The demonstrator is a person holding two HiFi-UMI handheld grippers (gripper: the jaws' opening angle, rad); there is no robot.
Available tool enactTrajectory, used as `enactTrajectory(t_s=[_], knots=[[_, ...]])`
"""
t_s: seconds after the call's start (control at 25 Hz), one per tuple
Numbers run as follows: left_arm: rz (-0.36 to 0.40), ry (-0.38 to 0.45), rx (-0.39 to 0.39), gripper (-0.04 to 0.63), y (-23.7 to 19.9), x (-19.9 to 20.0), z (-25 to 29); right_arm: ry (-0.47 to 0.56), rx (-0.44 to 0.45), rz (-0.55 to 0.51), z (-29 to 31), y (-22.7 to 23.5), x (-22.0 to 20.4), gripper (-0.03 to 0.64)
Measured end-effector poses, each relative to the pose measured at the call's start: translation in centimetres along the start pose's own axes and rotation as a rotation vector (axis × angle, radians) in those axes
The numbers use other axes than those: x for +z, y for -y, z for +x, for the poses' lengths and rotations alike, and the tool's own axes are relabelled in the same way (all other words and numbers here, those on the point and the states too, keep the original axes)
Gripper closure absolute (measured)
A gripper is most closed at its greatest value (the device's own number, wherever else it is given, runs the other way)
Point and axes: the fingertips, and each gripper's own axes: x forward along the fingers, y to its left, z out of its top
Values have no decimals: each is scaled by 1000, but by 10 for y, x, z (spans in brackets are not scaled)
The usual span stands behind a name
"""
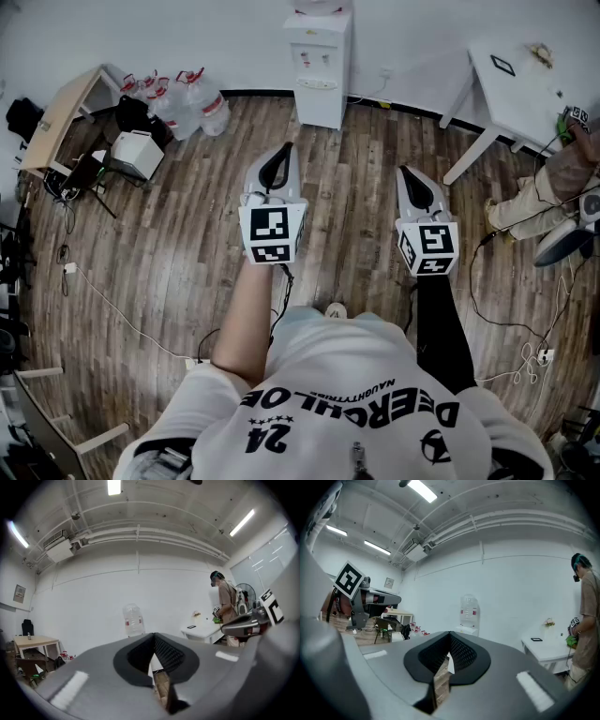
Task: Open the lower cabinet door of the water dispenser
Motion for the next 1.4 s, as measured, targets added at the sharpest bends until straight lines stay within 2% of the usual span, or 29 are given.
enactTrajectory(t_s=[0.32,0.52,0.72,0.88,1.12,1.4], knots=[[3,8,-7,538,4,-1,-5,4,-2,-11,-3,0,-1,615],[10,6,-28,538,9,1,-7,18,-47,-31,-5,4,-1,614],[11,-3,-28,538,11,-1,-12,-12,-11,-38,-5,-5,-10,612],[6,8,-31,537,14,4,-15,-31,-8,-102,-7,-8,-12,609],[20,16,-57,537,19,3,-17,-27,-4,-44,-8,-4,-13,554],[9,34,-71,537,19,6,-11,-25,-17,-36,-5,2,-15,549]])
